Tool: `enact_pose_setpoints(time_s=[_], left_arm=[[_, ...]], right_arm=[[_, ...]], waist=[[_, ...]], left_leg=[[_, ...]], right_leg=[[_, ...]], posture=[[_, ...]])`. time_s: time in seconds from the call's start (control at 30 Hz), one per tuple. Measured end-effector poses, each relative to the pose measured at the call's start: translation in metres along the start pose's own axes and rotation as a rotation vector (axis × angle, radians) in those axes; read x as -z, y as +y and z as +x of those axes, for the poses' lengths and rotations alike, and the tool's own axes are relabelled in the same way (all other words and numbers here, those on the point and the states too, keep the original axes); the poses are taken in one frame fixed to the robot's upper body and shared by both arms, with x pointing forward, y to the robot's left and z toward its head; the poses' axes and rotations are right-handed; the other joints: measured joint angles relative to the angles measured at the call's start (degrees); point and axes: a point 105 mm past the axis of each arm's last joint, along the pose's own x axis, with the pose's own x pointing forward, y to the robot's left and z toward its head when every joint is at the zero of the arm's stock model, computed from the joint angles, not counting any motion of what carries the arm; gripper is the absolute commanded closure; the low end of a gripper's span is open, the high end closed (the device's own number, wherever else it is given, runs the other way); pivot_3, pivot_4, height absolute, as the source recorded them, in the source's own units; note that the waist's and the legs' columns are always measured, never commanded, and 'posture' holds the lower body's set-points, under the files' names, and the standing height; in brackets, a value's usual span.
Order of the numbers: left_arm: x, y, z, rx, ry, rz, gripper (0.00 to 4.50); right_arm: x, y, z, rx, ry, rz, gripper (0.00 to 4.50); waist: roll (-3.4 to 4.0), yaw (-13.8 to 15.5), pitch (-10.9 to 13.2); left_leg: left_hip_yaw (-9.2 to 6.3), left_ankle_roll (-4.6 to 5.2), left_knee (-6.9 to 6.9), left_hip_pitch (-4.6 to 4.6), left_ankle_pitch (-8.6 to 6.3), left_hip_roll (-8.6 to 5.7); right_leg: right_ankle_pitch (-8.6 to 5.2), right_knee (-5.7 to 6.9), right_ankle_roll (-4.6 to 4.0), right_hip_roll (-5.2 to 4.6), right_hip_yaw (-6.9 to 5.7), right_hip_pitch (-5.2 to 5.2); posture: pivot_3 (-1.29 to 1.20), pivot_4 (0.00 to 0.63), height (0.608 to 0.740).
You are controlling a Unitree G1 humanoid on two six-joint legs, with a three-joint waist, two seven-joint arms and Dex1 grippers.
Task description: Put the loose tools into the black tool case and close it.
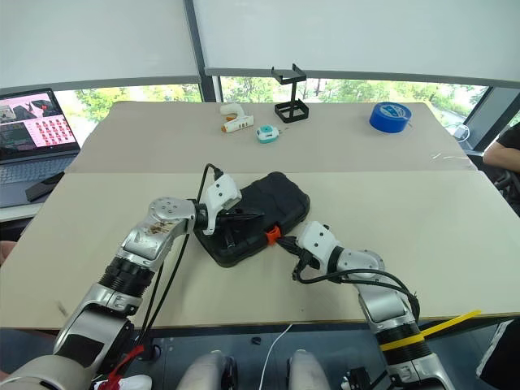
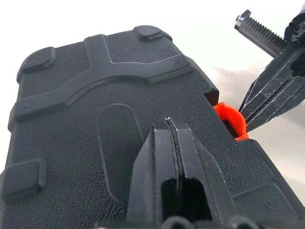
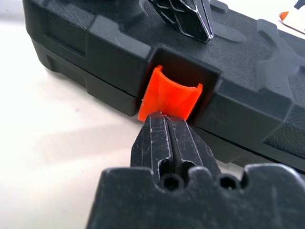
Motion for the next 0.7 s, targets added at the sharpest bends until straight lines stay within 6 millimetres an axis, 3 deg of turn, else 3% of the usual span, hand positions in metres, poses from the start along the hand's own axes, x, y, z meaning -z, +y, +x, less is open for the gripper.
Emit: enact_pose_setpoints(time_s=[0.5, 0.7], left_arm=[[0.004, 0.003, -0.004, -0.015, 0.022, -0.023, 4.47], [0.003, 0.002, -0.004, -0.013, 0.022, -0.024, 4.47]], right_arm=[[-0.004, 0.003, 0.022, -0.035, -0.017, 0.036, 4.50], [0.004, 0.004, 0.030, -0.053, 0.023, 0.073, 4.50]], waist=[[-0.24, -1.4, -0.1], [-0.25, -1.4, -0.2]], left_leg=[[0.06, -0.02, -0.49, 0.61, 0.01, -0.01], [0.12, -0.03, -0.59, 0.66, 0.01, -0.01]], right_leg=[[0.00, 0.00, -0.10, 0.37, 0.77, 0.07], [-0.01, 0.00, -0.14, 0.43, 0.98, 0.00]], posture=[[0.00, 0.150, 0.740], [0.00, 0.150, 0.740]])
